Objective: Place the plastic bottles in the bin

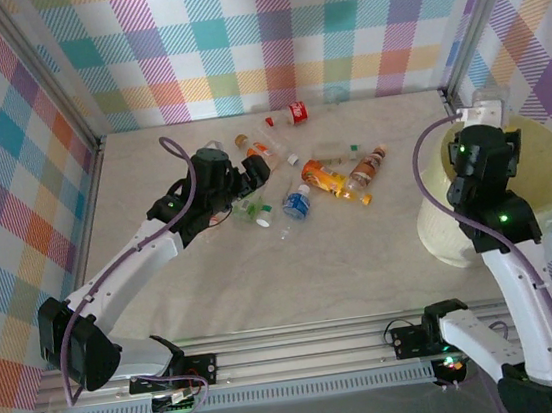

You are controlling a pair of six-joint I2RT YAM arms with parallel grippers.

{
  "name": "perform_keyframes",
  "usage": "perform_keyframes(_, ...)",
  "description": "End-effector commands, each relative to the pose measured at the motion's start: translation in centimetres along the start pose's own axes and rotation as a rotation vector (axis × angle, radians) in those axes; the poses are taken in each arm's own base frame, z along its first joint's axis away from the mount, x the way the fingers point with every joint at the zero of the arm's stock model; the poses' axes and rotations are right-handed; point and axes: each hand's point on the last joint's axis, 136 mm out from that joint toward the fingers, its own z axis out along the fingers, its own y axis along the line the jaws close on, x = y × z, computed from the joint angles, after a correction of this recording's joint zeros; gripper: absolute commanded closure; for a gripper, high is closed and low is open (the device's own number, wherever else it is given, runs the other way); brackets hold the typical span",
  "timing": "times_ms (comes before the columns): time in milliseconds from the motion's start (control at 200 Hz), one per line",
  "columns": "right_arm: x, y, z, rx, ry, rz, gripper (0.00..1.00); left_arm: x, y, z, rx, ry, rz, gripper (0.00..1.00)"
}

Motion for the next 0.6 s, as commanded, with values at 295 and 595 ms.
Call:
perform_keyframes(295, 6.1, -4.6, 3.9, 0.237, 0.195, 0.140, 0.58, -0.7, 0.8, 0.3, -0.109, -0.004, 0.029, 0.00)
perform_keyframes(595, 11.0, -5.0, 6.7, 0.303, 0.347, 0.231, 0.51, -0.7, 6.5, 1.1, -0.325, 0.044, 0.018, 0.00)
